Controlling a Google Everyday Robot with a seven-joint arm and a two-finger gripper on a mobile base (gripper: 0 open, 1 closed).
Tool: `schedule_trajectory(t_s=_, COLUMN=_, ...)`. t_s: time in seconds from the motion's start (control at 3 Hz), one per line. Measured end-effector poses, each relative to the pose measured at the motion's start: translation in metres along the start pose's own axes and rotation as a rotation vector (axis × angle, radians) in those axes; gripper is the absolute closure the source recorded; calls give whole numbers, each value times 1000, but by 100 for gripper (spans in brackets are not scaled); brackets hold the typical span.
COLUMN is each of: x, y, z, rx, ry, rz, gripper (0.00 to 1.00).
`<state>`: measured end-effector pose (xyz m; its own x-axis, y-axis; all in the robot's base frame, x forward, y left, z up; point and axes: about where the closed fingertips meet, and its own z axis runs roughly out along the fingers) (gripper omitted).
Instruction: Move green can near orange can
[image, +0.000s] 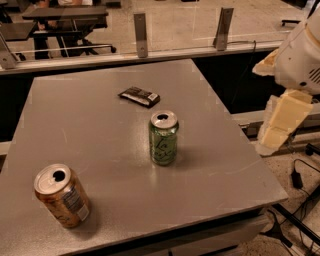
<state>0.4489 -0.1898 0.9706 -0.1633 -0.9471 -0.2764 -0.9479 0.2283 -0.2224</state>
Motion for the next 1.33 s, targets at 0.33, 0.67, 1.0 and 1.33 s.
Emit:
schedule_trajectory(t_s=0.33, x=-50, y=0, z=35, rx=-61, ry=-153, rz=-55, gripper=0)
schedule_trajectory(t_s=0.67, x=-98, y=11, z=72, rx=-127, ry=-269, rz=-122, gripper=0)
schedule_trajectory(t_s=1.0, x=-131, y=20, z=94, rx=-176, ry=-339, rz=-168, gripper=0)
schedule_trajectory(t_s=1.33, x=-146, y=23, z=107, rx=-206, ry=-370, rz=-187, gripper=0)
